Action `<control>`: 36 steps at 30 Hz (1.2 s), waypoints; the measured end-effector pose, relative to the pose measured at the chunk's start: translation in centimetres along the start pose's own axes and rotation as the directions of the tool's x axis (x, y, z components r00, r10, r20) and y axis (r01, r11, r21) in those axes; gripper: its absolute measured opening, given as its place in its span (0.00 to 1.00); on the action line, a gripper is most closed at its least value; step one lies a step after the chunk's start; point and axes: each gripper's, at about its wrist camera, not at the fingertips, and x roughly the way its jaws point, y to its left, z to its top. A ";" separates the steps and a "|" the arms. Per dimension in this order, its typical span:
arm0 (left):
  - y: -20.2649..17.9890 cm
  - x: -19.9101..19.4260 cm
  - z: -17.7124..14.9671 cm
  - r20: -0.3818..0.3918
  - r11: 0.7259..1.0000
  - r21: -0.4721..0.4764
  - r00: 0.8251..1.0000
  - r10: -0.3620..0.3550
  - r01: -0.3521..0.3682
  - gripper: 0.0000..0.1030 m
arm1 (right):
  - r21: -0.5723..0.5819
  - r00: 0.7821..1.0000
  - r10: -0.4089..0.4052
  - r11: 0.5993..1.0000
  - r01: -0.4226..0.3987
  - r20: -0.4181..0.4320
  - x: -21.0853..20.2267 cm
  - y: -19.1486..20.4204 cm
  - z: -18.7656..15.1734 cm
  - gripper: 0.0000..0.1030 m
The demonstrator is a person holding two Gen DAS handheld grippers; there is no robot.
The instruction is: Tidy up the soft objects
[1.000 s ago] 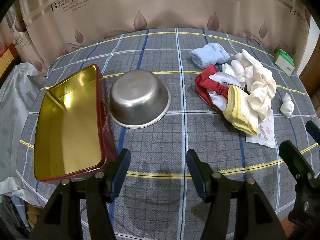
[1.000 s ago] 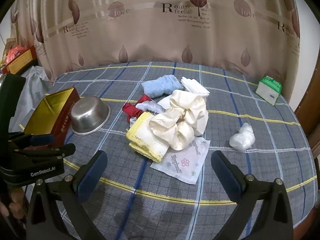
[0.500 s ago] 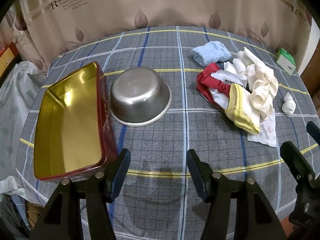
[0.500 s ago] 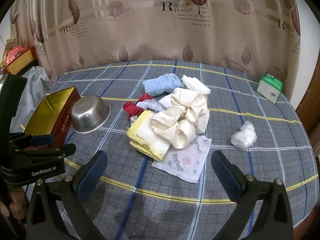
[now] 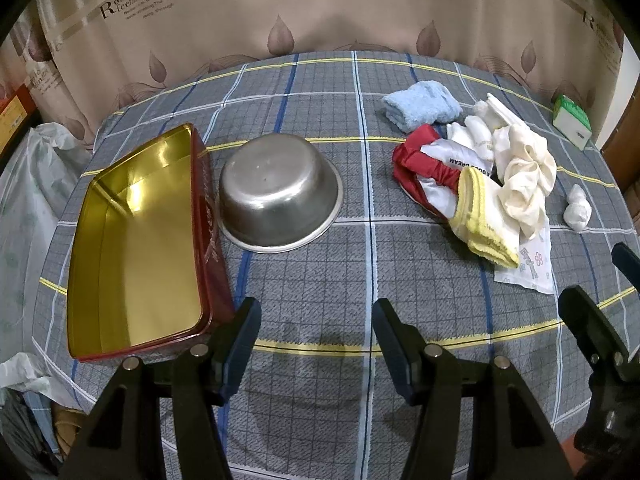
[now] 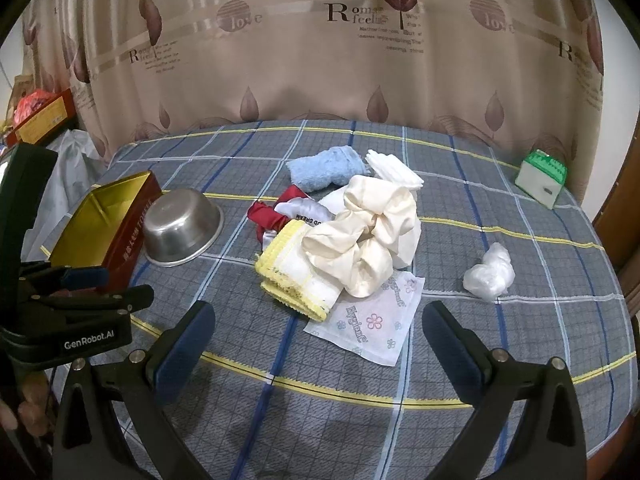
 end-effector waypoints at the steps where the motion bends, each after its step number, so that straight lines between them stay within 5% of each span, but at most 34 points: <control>1: 0.0 0.0 0.0 0.000 1.000 0.002 1.000 0.002 -0.002 0.58 | 0.001 1.000 -0.001 1.000 0.001 0.001 0.0 0.0 0.0 1.00; 36: -1.0 0.6 0.3 -0.017 1.000 0.020 1.000 0.012 -0.011 0.58 | 0.019 1.000 -0.002 1.000 0.002 -0.003 0.6 -1.2 -0.1 1.00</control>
